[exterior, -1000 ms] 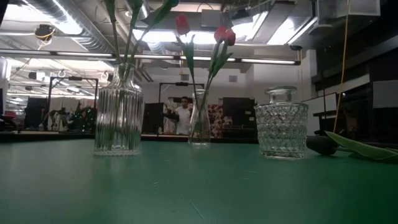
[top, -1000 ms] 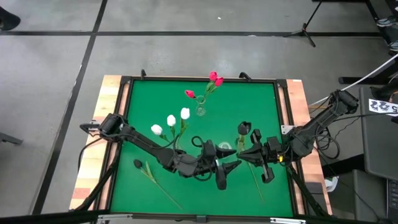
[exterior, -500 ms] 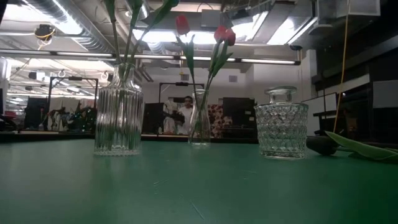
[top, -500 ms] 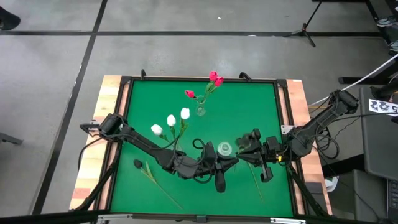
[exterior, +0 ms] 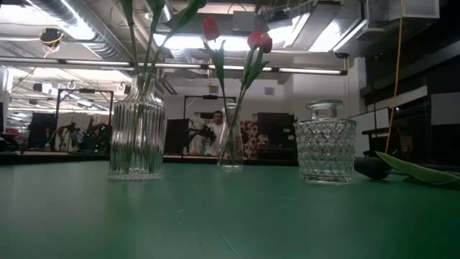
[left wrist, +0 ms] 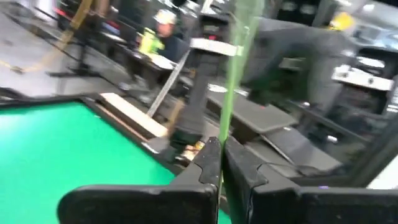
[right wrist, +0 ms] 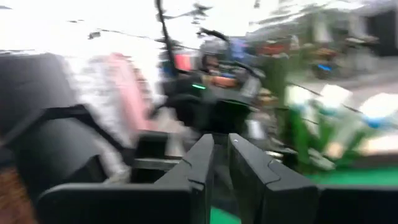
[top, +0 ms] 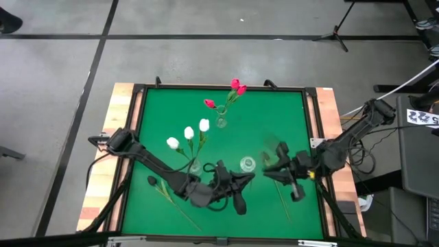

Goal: Sort flowers into vase by color
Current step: Put the top black tulip into the bottom right transparent vase

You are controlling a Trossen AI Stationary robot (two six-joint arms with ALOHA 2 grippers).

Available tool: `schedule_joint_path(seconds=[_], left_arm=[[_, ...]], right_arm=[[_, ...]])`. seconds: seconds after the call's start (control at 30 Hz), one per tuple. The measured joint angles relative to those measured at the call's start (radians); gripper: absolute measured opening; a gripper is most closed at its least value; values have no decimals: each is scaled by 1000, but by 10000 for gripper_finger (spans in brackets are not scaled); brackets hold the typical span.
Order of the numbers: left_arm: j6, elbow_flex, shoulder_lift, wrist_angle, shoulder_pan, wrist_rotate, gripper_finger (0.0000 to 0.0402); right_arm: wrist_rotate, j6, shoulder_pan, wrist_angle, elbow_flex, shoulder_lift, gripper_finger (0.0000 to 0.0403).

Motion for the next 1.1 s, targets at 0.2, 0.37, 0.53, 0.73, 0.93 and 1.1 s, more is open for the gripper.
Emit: schedule_joint_path(seconds=[0.2, 0.37, 0.53, 0.73, 0.93, 1.1], left_arm=[[14, 0, 9, 14, -30, -98, 1], [-22, 0, 50, 29, -40, -173, 1], [-3, 37, 139, 115, -43, -266, 0], [175, 177, 229, 107, -29, -383, 0], [342, 257, 292, 106, 37, -430, 0], [324, 257, 318, 78, 85, -481, 0]], right_arm=[[-189, -40, 2, -4, 0, -71, 51], [-256, -40, 2, -16, 0, -128, 51], [-285, -40, 2, -26, 0, -188, 51], [-316, -40, 1, -28, 0, -235, 51], [-362, -17, 1, -33, 1, -243, 51], [-383, 13, 1, -88, 1, -242, 51]])
